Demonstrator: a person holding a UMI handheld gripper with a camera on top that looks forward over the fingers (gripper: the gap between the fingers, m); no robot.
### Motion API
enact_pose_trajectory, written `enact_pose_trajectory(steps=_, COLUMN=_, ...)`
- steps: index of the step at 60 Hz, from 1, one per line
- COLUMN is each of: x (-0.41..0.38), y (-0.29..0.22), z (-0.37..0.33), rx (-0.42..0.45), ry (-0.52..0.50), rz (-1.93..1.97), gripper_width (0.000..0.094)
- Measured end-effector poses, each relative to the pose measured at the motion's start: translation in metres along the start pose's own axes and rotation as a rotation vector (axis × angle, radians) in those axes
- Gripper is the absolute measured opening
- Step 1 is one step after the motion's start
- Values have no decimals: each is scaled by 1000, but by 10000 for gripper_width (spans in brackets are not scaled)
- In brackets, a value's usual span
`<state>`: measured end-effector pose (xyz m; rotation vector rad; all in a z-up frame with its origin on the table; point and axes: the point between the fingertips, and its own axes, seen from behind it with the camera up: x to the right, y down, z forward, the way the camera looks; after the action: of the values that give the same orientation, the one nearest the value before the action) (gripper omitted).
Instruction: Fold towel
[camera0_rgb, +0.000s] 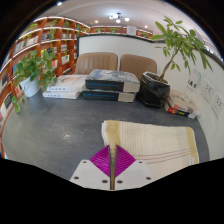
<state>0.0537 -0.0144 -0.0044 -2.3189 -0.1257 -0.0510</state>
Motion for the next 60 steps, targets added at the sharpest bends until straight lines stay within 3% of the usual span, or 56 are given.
enact_pose_trajectory(steps=6, x=14, y=-30, z=-24, rx=52, ry=-42, rz=8, gripper_width=33)
enact_pose_trajectory(steps=18, x=107, y=-86, z=-76, rx=167, ry=-5, rz=60, gripper_width=32)
enact_pose_trajectory(steps=29, x=209, y=-67, z=-78, rx=153, ry=45, rz=131, gripper_width=46)
enact_pose_trajectory(steps=32, x=231, y=-54, z=-73, rx=142, ry=47, rz=152, gripper_width=109)
enact_pose_trajectory(steps=36, x=260, y=-33, z=-65, rx=117, ry=73, rz=179, gripper_width=357)
enact_pose_trajectory(steps=40, x=287, y=-12, z=-57, rx=99, ry=114, rz=198, gripper_width=485)
enact_pose_trajectory(steps=45, x=307, y=13, z=-55, rx=50, ry=166, rz=205, gripper_width=562)
enact_pose_trajectory(steps=60, x=275, y=-24, z=-117, rx=126, ry=191, rz=117, gripper_width=641)
